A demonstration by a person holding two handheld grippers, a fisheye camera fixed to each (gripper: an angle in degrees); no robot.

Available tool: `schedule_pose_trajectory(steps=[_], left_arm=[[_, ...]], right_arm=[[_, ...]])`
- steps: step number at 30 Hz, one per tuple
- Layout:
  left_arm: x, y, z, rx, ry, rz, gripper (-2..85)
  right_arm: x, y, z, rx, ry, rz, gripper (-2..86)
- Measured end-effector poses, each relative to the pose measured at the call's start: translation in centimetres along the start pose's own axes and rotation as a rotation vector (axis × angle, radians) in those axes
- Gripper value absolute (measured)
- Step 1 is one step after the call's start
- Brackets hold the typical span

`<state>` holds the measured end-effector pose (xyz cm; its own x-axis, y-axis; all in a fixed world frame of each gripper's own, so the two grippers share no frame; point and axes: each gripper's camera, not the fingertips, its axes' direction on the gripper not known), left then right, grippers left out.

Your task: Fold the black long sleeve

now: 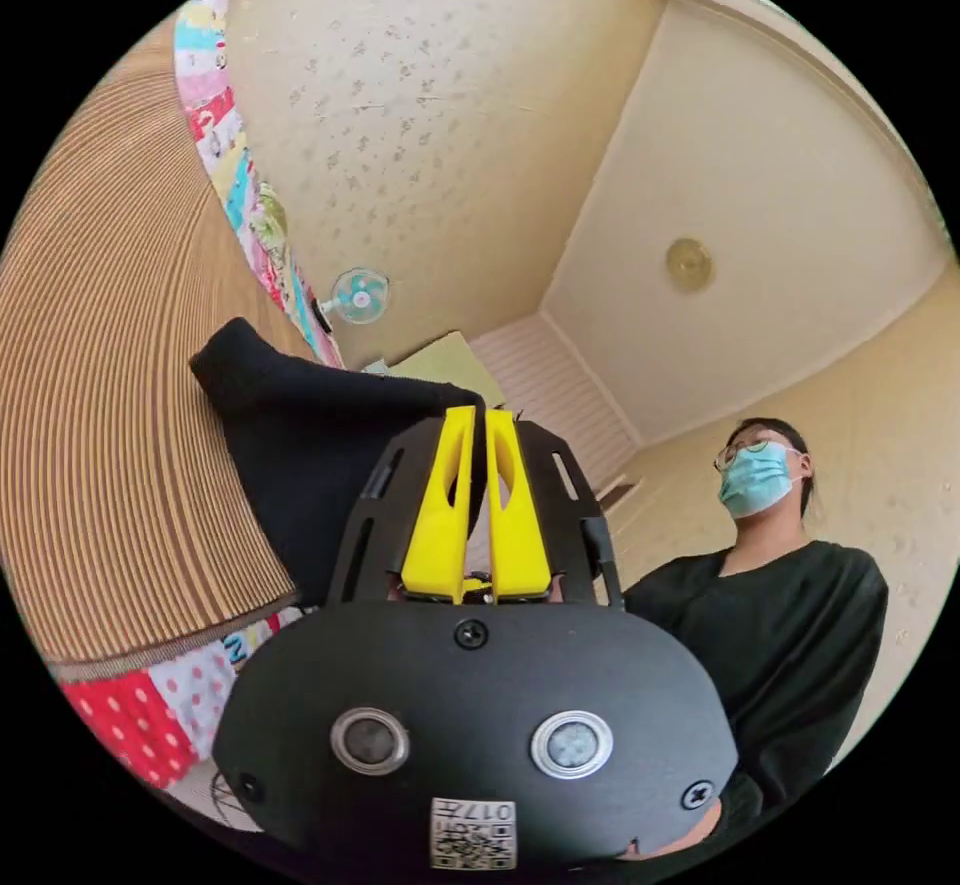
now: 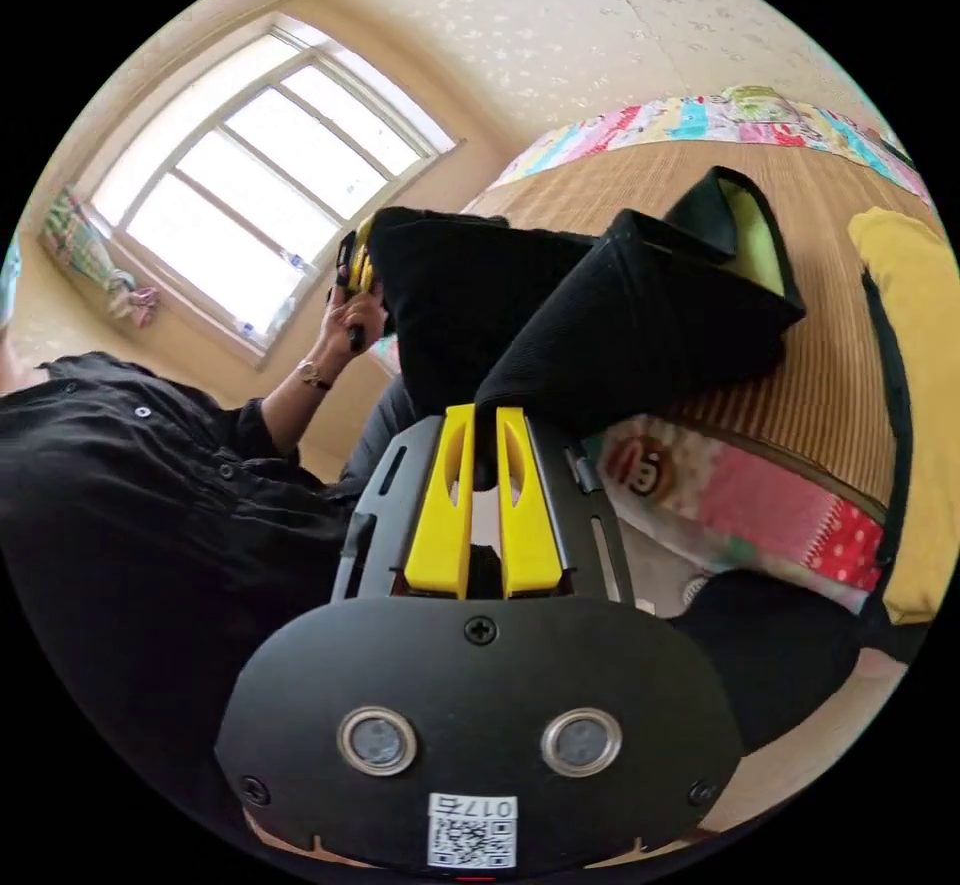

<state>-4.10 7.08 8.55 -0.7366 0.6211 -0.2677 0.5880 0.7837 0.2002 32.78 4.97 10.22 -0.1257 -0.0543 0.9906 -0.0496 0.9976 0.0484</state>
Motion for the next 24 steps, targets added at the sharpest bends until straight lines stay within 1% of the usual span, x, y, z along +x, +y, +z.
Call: schedule_pose_trajectory(steps=[1,3,4,6,7,8,9,10,12,13,15,16,17,18,21,24], left_arm=[[1.0,-0.8,0.5,-0.019,0.029,0.049,-0.1],[5.4,-3.3,2.2,-0.069,0.21,0.243,-0.4],[6.4,-3.7,2.5,-0.074,0.273,0.283,-0.4],[9.6,-4.7,3.3,-0.078,0.548,0.4,-0.5],[10.3,-4.8,3.3,-0.074,0.616,0.423,-0.5],[11.5,-4.8,3.5,-0.062,0.755,0.463,-0.5],[12.5,-4.6,3.7,-0.055,0.888,0.486,-0.6],[13.0,-4.4,3.9,-0.054,0.949,0.493,-0.6],[15.9,-2.3,5.5,-0.094,1.156,0.532,-0.6],[16.7,-1.5,6.2,-0.116,1.187,0.533,-0.6],[20.0,2.8,9.3,-0.218,1.285,0.512,-0.6],[20.8,4.0,10.2,-0.24,1.318,0.505,-0.6],[22.2,6.5,11.8,-0.27,1.393,0.481,-0.6],[23.3,8.5,13.2,-0.286,1.463,0.449,-0.6],[24.3,11.9,15.0,-0.245,1.564,0.35,-0.6],[25.0,13.1,14.7,-0.234,1.578,0.328,-0.6]], right_arm=[[-0.3,0.0,0.2,-0.014,-0.04,-0.026,3.4],[-1.9,0.2,1.3,-0.081,-0.123,-0.1,4.5],[-2.3,0.3,1.4,-0.093,-0.13,-0.117,4.9],[-3.9,0.9,1.0,-0.101,-0.179,-0.175,6.0],[-4.2,1.1,0.7,-0.103,-0.201,-0.189,6.2],[-4.7,1.5,-0.1,-0.101,-0.249,-0.214,6.1],[-5.0,1.8,-1.5,-0.083,-0.292,-0.234,6.1],[-5.1,2.0,-2.3,-0.067,-0.308,-0.244,6.1],[-5.3,2.9,-6.5,0.042,-0.344,-0.268,6.4],[-5.1,3.1,-7.6,0.076,-0.354,-0.269,6.7],[-3.8,3.7,-11.4,0.195,-0.391,-0.237,8.1],[-3.3,3.7,-12.1,0.216,-0.398,-0.223,8.5],[-2.4,3.7,-13.1,0.235,-0.408,-0.198,9.5],[-1.6,3.6,-13.6,0.234,-0.407,-0.174,10.6],[-1.3,2.7,-13.6,0.193,-0.381,-0.172,13.4],[-1.9,1.4,-12.0,0.124,-0.318,-0.175,16.3]])
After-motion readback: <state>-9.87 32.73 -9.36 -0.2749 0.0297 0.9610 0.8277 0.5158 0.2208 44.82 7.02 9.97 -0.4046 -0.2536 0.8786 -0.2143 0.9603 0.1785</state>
